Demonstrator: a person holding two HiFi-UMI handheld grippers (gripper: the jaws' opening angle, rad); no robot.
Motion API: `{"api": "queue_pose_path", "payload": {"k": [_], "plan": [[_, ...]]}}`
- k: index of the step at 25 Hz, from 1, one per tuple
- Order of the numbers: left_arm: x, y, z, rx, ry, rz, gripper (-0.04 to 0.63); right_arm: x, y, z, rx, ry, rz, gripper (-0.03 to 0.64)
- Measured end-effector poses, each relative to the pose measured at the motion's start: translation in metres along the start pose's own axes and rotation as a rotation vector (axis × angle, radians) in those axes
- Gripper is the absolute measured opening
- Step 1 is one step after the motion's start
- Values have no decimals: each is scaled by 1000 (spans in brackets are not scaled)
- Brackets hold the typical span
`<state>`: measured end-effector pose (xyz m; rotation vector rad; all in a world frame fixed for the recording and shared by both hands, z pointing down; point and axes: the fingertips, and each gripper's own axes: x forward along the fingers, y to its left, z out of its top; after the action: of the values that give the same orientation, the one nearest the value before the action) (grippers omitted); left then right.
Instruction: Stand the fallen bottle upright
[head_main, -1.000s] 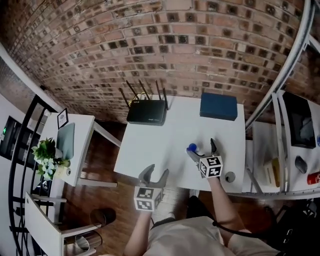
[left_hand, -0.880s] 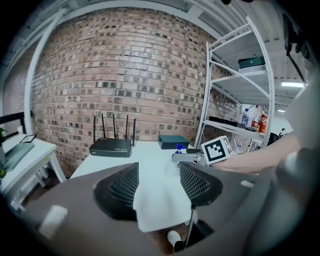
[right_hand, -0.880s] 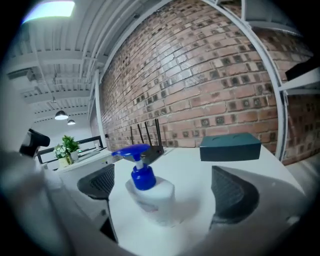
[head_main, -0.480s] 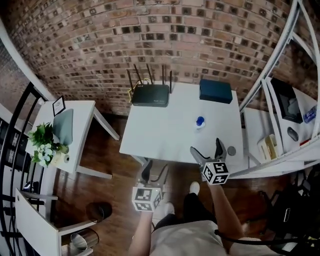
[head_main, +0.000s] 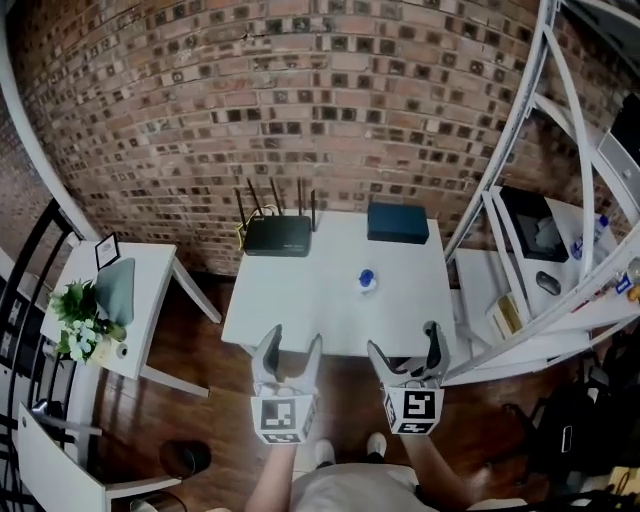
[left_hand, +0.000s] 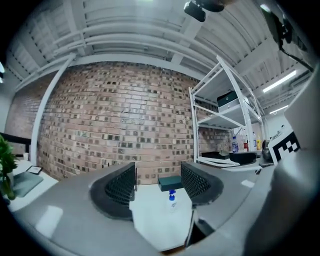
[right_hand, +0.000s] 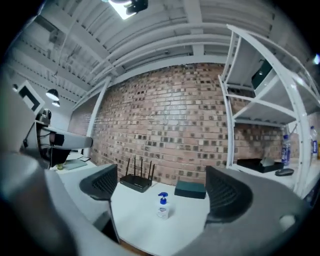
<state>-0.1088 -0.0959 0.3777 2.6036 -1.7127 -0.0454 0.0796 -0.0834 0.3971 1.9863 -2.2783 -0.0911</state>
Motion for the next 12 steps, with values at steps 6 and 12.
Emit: {"api": "queue_pose_path", "payload": {"k": [6, 12], "plan": [[28, -33, -15, 4, 35, -26, 296, 1, -51, 4, 37, -12, -58, 448], [43, -57, -15, 39, 42, -23, 316, 5, -78, 6, 47, -29, -52, 448]]}}
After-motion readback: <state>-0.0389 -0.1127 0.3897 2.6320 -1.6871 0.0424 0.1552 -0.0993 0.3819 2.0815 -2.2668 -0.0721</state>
